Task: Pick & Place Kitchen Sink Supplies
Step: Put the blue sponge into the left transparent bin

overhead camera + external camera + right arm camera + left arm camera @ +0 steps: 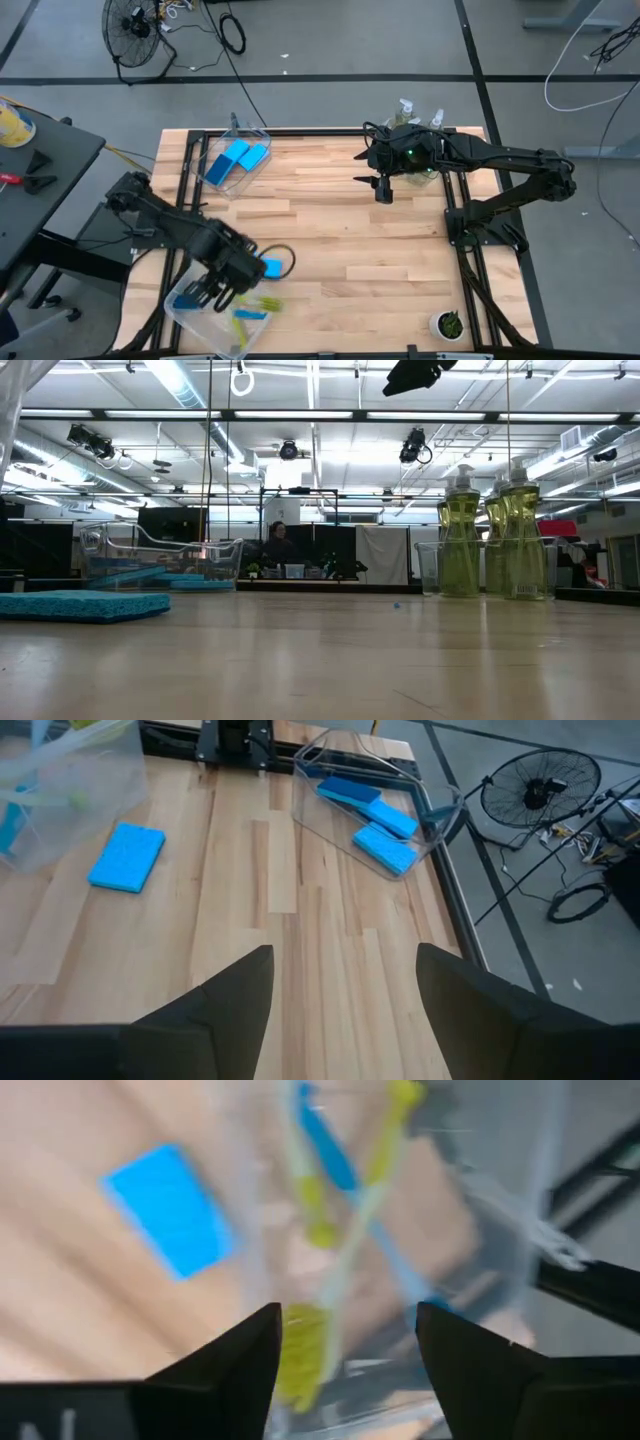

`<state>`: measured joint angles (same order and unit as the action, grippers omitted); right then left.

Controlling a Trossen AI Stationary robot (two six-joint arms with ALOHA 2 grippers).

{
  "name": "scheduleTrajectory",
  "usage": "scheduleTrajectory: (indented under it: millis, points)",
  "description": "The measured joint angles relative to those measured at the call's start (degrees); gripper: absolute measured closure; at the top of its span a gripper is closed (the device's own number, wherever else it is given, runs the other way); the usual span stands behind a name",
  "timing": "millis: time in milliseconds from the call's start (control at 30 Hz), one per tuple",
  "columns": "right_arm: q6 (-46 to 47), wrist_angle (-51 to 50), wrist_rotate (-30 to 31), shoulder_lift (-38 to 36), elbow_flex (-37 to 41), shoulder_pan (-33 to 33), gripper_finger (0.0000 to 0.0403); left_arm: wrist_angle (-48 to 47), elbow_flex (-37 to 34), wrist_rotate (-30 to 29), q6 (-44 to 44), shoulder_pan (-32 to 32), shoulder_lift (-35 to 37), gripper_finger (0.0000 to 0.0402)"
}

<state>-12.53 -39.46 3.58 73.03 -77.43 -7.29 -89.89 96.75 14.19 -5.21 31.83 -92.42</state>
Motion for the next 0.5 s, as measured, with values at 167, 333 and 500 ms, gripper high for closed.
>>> scheduleTrajectory:
  millis: [167, 333, 500]
  points:
    - [0.00, 0.00, -0.14, 0.00, 0.00, 0.00, 0.0156, -0.09, 0.04, -7.51, -0.41, -4.79, 2.12, 0.0155]
    - [0.00, -0.10, -0.14, 0.00, 0.00, 0.00, 0.0156, 0.03, 0.02, -10.52, -3.07, -10.52, 3.15, 0.0168]
    - [0.00, -0.35, -0.14, 0.00, 0.00, 0.00, 0.0156, 0.53, -0.19, -12.28, -7.36, -17.51, 3.21, 0.0186]
